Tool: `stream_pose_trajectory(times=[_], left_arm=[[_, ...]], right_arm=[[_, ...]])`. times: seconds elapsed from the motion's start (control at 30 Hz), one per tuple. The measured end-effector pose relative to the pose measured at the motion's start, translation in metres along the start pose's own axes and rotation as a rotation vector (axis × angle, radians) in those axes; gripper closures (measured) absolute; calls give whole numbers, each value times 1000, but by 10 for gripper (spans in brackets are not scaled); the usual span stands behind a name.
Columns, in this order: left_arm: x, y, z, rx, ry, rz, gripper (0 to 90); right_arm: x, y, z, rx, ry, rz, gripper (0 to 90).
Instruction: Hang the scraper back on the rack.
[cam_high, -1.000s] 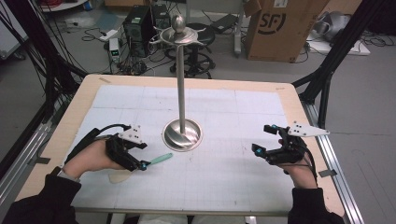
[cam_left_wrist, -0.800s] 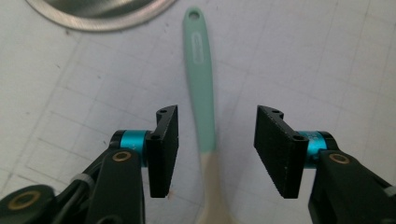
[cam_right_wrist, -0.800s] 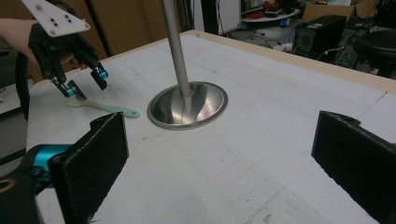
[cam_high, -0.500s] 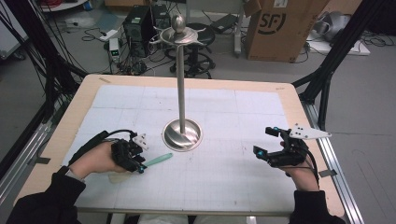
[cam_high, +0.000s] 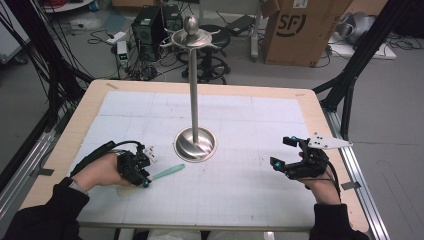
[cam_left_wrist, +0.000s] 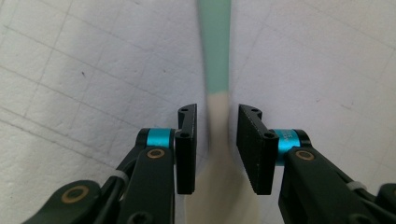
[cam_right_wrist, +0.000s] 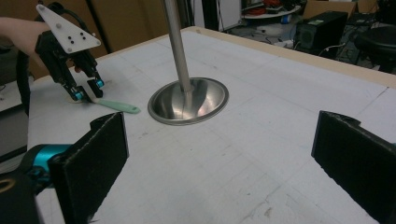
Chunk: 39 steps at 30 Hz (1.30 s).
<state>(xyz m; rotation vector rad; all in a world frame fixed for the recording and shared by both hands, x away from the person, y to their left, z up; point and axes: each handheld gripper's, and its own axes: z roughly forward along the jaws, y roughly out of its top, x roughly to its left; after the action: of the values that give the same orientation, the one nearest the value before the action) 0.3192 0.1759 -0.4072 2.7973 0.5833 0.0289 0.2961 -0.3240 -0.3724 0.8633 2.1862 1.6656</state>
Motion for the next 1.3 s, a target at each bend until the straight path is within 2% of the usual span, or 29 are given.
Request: stream_pose_trajectory(times=[0.1,0.23,0.37,0.47,0.67,0.93,1.03,1.1,1.17,1.3], left_arm=[[0,1,1,6,7,4,728],[0,6,1,37,13,30,785],[0,7,1,45,12,30,798],[0,5,1,30,16,50,801],[3,-1,-6,-28,8,33,801],[3,-6,-29,-188,11,10,801],[4,-8,-37,-240,24,7,801],[6,-11,-42,-281,41,-12,800],[9,-15,-46,-351,52,-54,800],[14,-26,-54,-523,40,-109,800]], right_arm=[[0,0,0,-1,-2,3,28],[-1,-1,2,4,-2,3,28],[-1,-1,3,10,3,3,28],[-1,-2,3,8,0,4,28],[-3,-2,0,1,-4,13,28],[-3,-2,0,2,-6,11,28],[-3,-2,1,3,-4,8,28],[-3,-2,1,2,-5,8,28],[-2,-2,1,2,-6,8,28],[-3,-2,0,2,-9,9,28]])
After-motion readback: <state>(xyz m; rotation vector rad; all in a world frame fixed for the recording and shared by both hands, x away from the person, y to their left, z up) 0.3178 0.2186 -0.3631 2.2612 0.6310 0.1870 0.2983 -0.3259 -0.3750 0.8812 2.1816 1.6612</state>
